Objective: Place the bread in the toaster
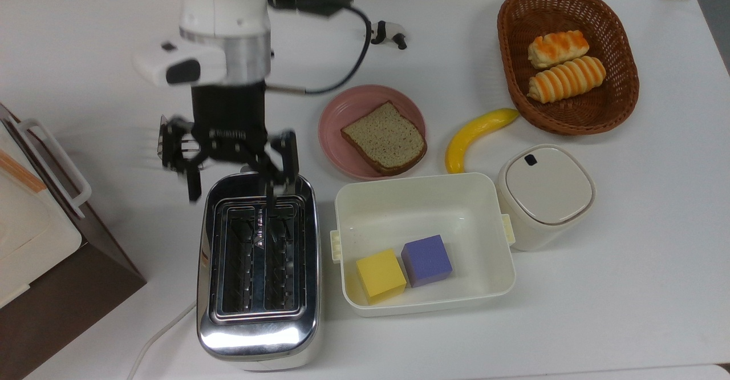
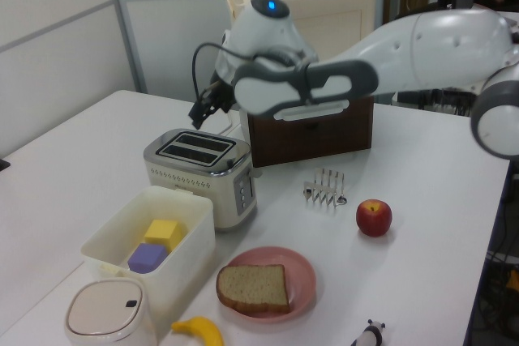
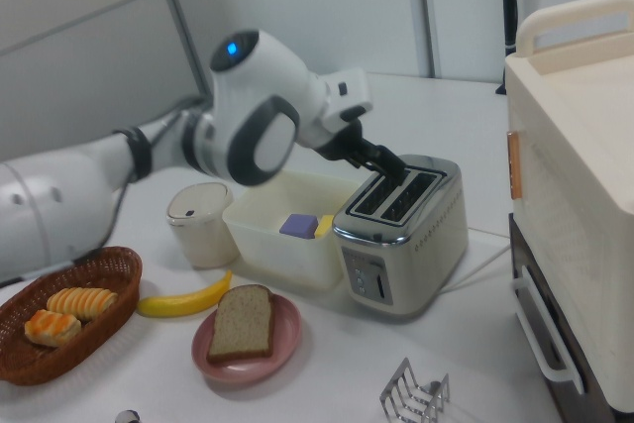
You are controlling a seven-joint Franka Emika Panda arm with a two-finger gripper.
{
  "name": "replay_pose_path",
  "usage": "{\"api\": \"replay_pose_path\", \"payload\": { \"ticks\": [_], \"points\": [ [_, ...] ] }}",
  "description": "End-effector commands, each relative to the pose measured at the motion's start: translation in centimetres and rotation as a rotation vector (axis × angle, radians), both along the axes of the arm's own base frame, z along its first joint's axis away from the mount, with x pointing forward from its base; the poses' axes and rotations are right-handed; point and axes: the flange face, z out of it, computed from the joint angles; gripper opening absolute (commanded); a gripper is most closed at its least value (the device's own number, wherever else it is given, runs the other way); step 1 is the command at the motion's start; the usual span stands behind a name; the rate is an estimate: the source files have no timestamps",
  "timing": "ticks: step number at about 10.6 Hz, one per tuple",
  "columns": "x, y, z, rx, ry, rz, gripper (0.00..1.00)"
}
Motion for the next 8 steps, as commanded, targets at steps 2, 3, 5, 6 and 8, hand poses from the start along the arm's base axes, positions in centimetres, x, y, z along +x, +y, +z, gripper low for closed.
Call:
{"api": "replay_pose_path", "payload": {
  "ticks": [2,3,5,6,8],
  "points": [
    [-8.5,0.8,3.6,0.034,0.45,-0.068,1.0],
    [-10.3,1.2,4.2,0.046,0.544,-0.067,1.0],
    [-12.2,1.8,4.5,0.077,0.645,-0.056,1.0],
    [-12.4,1.5,4.4,0.08,0.661,-0.06,1.0],
    [-12.4,0.7,4.7,0.08,0.652,-0.069,1.0]
  ]
}}
